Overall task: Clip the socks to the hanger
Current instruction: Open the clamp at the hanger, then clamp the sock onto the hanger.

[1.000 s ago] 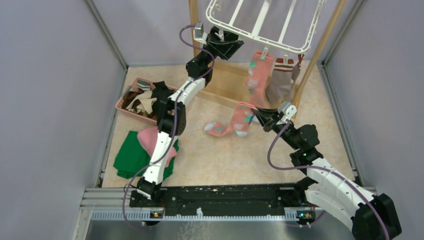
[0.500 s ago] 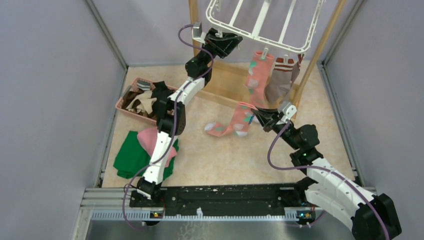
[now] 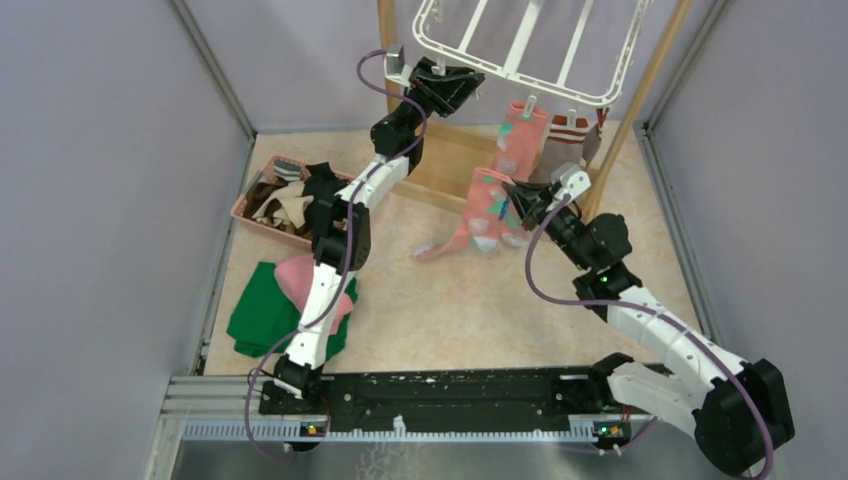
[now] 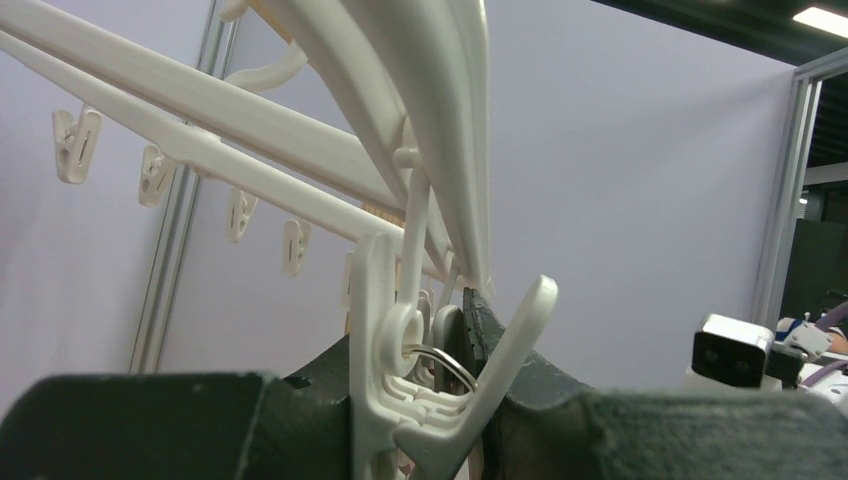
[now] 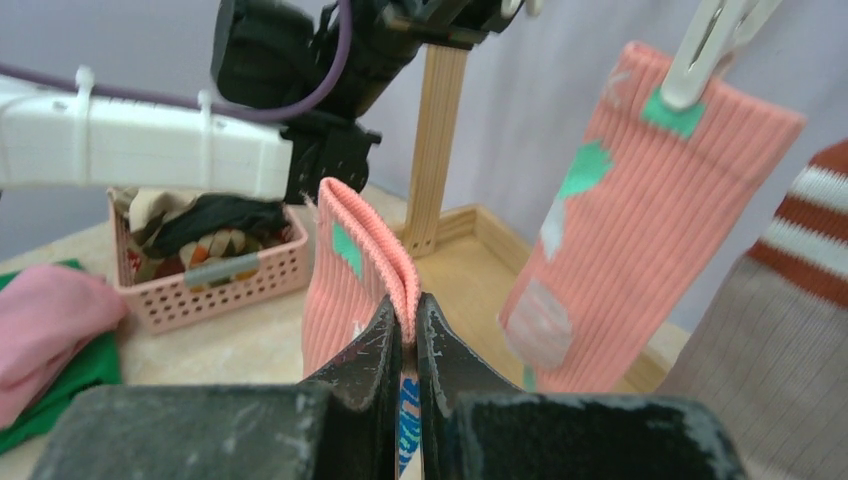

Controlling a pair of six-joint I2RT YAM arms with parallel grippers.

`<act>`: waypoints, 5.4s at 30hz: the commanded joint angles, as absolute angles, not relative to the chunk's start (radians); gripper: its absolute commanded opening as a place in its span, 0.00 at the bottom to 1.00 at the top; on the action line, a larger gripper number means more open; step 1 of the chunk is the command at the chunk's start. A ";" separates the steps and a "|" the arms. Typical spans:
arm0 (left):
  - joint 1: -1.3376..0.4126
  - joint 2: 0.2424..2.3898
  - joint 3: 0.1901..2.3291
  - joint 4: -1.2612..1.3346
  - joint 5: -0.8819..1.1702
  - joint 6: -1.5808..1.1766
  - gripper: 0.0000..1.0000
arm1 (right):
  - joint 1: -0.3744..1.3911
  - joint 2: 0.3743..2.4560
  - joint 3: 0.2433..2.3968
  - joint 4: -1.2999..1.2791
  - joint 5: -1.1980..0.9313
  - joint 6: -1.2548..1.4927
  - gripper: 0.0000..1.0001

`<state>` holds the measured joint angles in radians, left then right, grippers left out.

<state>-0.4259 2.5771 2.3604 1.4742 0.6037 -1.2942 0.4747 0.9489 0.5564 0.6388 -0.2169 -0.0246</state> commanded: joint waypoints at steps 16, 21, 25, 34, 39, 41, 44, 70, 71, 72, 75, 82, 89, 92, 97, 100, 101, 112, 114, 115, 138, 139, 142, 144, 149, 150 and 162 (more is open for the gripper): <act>-0.417 2.510 2.348 1.793 0.563 -1.321 0.07 | 0.474 1.330 1.044 0.554 -0.091 0.006 0.00; -0.417 2.513 2.347 1.793 0.561 -1.319 0.07 | 0.475 1.364 1.115 0.524 -0.062 0.005 0.00; -0.417 2.511 2.346 1.793 0.556 -1.315 0.07 | 0.476 1.386 1.156 0.508 -0.055 0.005 0.00; -0.417 2.507 2.341 1.793 0.551 -1.312 0.07 | 0.481 1.433 1.226 0.464 -0.050 0.005 0.00; -0.417 2.505 2.341 1.793 0.551 -1.311 0.07 | 0.483 1.465 1.265 0.412 -0.047 -0.030 0.00; -0.417 2.504 2.341 1.793 0.550 -1.310 0.07 | 0.482 1.477 1.287 0.388 -0.045 -0.035 0.00; -0.417 2.501 2.339 1.793 0.552 -1.310 0.07 | 0.483 1.494 1.315 0.350 -0.040 -0.044 0.00; -0.420 2.502 2.319 1.793 0.555 -1.299 0.06 | 0.501 1.549 1.431 0.318 0.021 0.049 0.00; -0.420 2.502 2.319 1.793 0.555 -1.299 0.06 | 0.502 1.549 1.433 0.318 0.026 0.055 0.00; -0.420 2.504 2.318 1.793 0.556 -1.299 0.06 | 0.501 1.551 1.435 0.318 0.027 0.060 0.00; -0.422 2.503 2.317 1.793 0.556 -1.298 0.06 | 0.501 1.550 1.433 0.328 0.021 0.074 0.00; -0.422 2.501 2.314 1.793 0.562 -1.292 0.06 | 0.505 1.542 1.422 0.344 0.003 0.099 0.00; -0.423 2.498 2.310 1.792 0.568 -1.287 0.06 | 0.505 1.532 1.407 0.378 0.002 0.126 0.00; -0.425 2.497 2.309 1.792 0.569 -1.286 0.06 | 0.506 1.526 1.396 0.393 0.002 0.129 0.00; -0.426 2.497 2.310 1.793 0.569 -1.283 0.06 | 0.506 1.520 1.392 0.403 0.011 0.136 0.00; -0.426 2.495 2.309 1.793 0.569 -1.282 0.06 | 0.506 1.522 1.394 0.400 0.010 0.134 0.00; -0.426 2.495 2.310 1.793 0.569 -1.281 0.06 | 0.506 1.520 1.390 0.403 0.007 0.132 0.00; -0.425 2.493 2.301 1.793 0.575 -1.265 0.03 | 0.506 1.456 1.300 0.496 0.008 0.124 0.00; -0.426 2.490 2.300 1.792 0.576 -1.262 0.03 | 0.506 1.448 1.284 0.515 0.003 0.124 0.00; -0.426 2.488 2.299 1.793 0.578 -1.262 0.03 | 0.506 1.442 1.279 0.518 0.002 0.124 0.00; -0.426 2.474 2.275 1.793 0.568 -1.273 0.45 | 0.506 1.433 1.256 0.543 0.041 0.118 0.00; -0.426 2.473 2.274 1.793 0.569 -1.273 0.49 | 0.506 1.433 1.254 0.543 0.041 0.118 0.00; -0.426 2.468 2.273 1.793 0.570 -1.274 0.62 | 0.506 1.430 1.250 0.544 0.043 0.118 0.00; -0.426 2.464 2.272 1.793 0.573 -1.276 0.69 | 0.506 1.430 1.248 0.545 0.045 0.118 0.00; -0.425 2.451 2.255 1.793 0.576 -1.282 0.87 | 0.505 1.422 1.239 0.542 0.045 0.115 0.00; -0.423 2.445 2.241 1.793 0.577 -1.282 0.91 | 0.505 1.419 1.237 0.542 0.044 0.114 0.00; -0.391 2.220 1.820 1.793 0.627 -1.216 0.98 | 0.505 1.352 1.157 0.538 0.003 0.092 0.50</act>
